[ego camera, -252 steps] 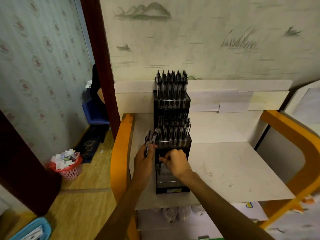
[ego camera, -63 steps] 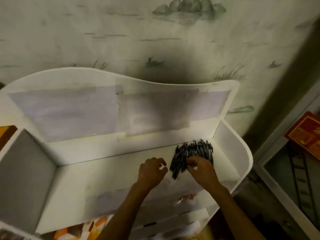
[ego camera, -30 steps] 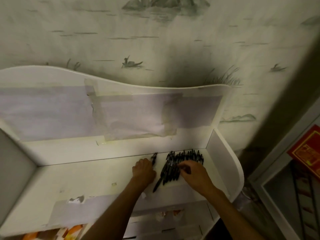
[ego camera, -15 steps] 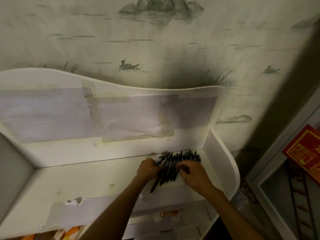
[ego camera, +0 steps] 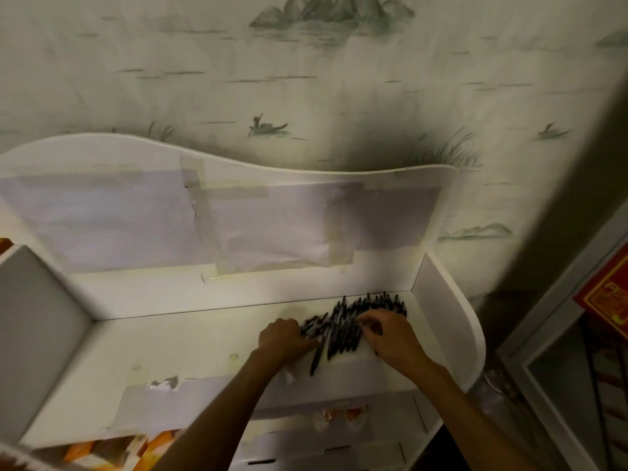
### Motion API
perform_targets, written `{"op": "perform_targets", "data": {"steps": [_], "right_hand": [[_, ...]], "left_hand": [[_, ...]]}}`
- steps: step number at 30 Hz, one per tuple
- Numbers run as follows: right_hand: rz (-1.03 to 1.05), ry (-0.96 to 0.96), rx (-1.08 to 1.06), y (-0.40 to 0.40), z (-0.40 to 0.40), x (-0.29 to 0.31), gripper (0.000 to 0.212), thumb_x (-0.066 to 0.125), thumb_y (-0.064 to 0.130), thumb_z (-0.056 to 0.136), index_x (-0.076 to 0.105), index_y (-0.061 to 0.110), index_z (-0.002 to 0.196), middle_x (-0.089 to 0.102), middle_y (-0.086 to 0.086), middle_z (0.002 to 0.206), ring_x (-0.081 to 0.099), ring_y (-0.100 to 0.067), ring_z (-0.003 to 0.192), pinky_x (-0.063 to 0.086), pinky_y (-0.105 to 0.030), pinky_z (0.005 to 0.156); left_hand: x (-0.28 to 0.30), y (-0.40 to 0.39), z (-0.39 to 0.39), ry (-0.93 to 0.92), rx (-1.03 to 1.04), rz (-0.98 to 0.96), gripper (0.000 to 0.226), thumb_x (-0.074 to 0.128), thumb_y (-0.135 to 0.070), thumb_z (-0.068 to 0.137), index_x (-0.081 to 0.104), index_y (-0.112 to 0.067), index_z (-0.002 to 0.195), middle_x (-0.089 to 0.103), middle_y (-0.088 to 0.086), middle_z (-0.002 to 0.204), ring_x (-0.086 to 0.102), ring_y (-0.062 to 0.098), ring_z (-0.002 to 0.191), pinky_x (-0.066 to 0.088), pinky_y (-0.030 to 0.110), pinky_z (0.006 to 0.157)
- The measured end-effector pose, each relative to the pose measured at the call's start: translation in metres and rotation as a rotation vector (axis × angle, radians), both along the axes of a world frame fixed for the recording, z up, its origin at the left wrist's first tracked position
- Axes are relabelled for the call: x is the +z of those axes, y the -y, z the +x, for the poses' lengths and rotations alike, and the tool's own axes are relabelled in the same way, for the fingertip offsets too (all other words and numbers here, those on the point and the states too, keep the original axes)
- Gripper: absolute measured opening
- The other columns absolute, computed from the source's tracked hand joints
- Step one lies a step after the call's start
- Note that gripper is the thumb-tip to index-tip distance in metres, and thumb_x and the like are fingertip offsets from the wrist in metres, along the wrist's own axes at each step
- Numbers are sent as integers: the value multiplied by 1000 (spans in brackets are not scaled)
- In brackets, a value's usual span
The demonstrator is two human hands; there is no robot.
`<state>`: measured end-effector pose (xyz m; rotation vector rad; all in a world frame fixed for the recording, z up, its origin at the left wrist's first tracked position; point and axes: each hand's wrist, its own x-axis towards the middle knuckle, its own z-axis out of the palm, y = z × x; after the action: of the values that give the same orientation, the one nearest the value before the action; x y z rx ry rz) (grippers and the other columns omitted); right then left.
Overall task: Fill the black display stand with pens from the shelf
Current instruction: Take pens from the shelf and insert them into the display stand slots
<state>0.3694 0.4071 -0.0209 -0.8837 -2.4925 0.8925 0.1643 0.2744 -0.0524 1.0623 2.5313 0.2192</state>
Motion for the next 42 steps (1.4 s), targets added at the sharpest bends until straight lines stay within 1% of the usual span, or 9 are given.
{"op": "perform_targets", "data": {"steps": [6, 12, 19, 25, 28, 30, 33, 37, 42], "right_hand": [[8, -11, 5, 2, 0, 2, 23, 65, 12, 92, 71, 21, 112, 68, 6, 106, 58, 0, 87, 41, -2, 73], [20, -9, 12, 0, 1, 1, 23, 65, 13, 92, 71, 21, 113, 68, 7, 107, 57, 2, 86, 41, -1, 74], [5, 6, 42, 3, -17, -1, 23, 63, 12, 93, 71, 21, 113, 68, 5, 111, 59, -3, 95, 41, -4, 79], [-18, -16, 80, 6, -33, 0, 24, 63, 13, 95, 70, 16, 117, 69, 1, 112, 61, -6, 97, 50, -16, 87], [3, -52, 107, 5, -39, 3, 23, 62, 7, 93, 72, 13, 113, 71, -3, 109, 64, -11, 96, 54, -25, 89], [8, -77, 107, 5, -43, 5, 22, 63, 7, 93, 72, 13, 112, 71, -1, 108, 64, -9, 95, 54, -23, 88], [4, -79, 101, 5, -47, 4, 23, 63, 7, 93, 72, 15, 113, 69, 1, 109, 62, -8, 96, 51, -17, 86], [-9, -59, 107, 5, -50, 3, 23, 63, 8, 94, 71, 16, 114, 69, 2, 111, 62, -7, 96, 46, -10, 84], [26, -56, 116, 4, -52, 6, 21, 63, 11, 95, 72, 18, 112, 69, 2, 107, 58, 0, 86, 44, -2, 73]], "left_hand": [[-4, -7, 17, -64, 18, 35, 95, 53, -90, 61, 54, -16, 121, 54, 0, 104, 53, 18, 88, 40, 30, 71], [7, -12, 21, 19, 49, -15, 55, 71, -65, 59, 59, -22, 91, 59, -6, 81, 59, 12, 76, 43, 24, 59], [3, -13, 24, -93, 175, 19, 34, 65, -43, 79, 65, -20, 104, 55, -5, 83, 61, 16, 83, 43, 26, 68], [6, -3, 18, 27, 425, 332, 15, 55, -34, 89, 60, -23, 98, 57, -7, 77, 55, 15, 70, 41, 28, 64], [10, 2, 6, 88, 513, 665, 4, 60, -22, 85, 60, -26, 87, 60, -8, 69, 58, 17, 64, 41, 27, 58], [12, 4, 1, 54, 562, 960, 20, 63, -12, 84, 56, -28, 74, 57, -7, 58, 55, 12, 55, 39, 25, 51], [21, 4, -1, 88, 685, 1262, 20, 69, -27, 91, 60, -33, 75, 62, -7, 64, 56, 3, 61, 47, 22, 60], [14, 2, -2, 227, 795, 1346, 23, 70, -43, 90, 60, -30, 73, 62, -7, 67, 56, 3, 65, 48, 20, 64], [-11, 16, -4, 284, 799, 1202, 30, 72, -41, 88, 61, -21, 70, 62, -3, 63, 57, 12, 62, 46, 29, 61]]}}
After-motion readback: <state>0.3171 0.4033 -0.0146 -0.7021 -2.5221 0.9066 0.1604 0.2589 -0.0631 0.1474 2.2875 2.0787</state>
